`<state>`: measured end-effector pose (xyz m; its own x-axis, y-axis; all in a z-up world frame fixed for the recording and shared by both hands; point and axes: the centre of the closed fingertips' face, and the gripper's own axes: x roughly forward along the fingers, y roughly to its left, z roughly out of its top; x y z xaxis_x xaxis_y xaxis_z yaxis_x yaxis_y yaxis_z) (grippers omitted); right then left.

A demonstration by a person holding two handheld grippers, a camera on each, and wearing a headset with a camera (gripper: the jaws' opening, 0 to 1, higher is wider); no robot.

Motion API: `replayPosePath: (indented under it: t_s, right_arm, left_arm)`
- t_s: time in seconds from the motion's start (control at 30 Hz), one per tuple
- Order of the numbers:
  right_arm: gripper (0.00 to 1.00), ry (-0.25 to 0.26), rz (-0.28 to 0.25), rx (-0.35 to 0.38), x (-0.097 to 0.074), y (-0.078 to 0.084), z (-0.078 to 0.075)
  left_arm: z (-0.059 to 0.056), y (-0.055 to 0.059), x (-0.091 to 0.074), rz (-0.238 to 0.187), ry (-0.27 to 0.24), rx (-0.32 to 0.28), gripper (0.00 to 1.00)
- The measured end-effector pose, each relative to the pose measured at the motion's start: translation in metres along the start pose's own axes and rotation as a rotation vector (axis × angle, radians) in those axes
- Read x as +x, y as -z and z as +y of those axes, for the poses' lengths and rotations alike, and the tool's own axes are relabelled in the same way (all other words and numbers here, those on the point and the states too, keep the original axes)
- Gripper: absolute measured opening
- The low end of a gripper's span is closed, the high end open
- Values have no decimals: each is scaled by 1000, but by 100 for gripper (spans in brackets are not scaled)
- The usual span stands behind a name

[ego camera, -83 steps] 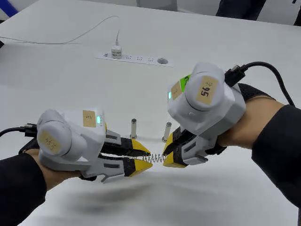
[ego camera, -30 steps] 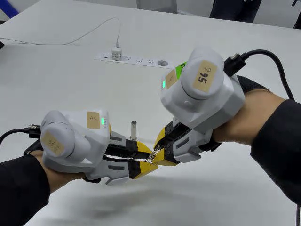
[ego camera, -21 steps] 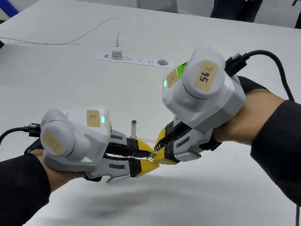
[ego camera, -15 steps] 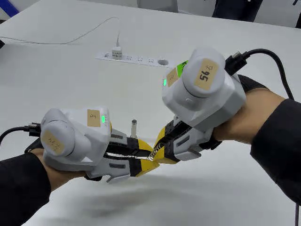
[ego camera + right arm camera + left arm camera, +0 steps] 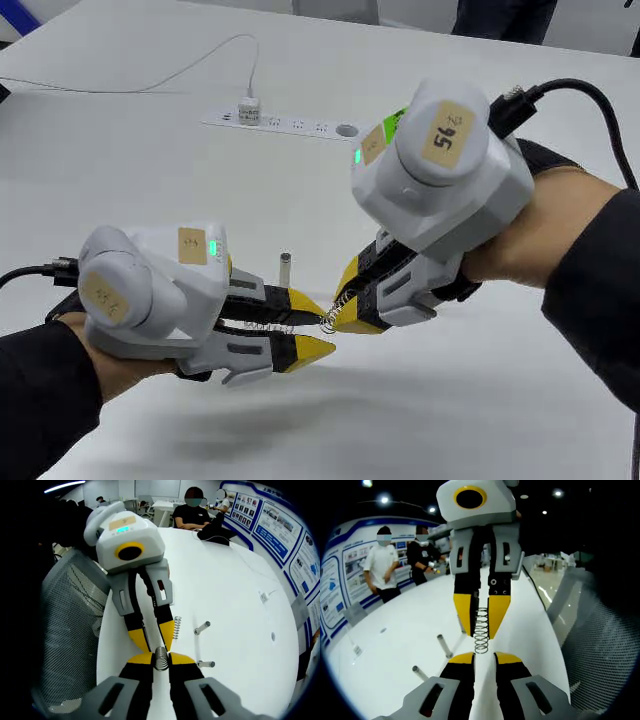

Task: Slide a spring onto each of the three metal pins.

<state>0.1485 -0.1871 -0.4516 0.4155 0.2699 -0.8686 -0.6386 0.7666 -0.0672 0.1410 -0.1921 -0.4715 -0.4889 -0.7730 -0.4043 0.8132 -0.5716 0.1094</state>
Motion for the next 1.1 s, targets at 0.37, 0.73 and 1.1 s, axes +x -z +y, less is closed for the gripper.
replayPosePath:
  t_s: [0.37,0.73,1.1]
  right_arm:
    - [12,55,22,26,-20,11,-25]
    - [12,75,76,1,-30,12,-49]
    - [12,70,130,-16,-30,15,-70]
  left_arm:
    - [9,7,-16,0,-44,-41,23]
    - [13,13,-26,2,-84,-74,28]
    - [15,17,-32,7,-104,-93,32]
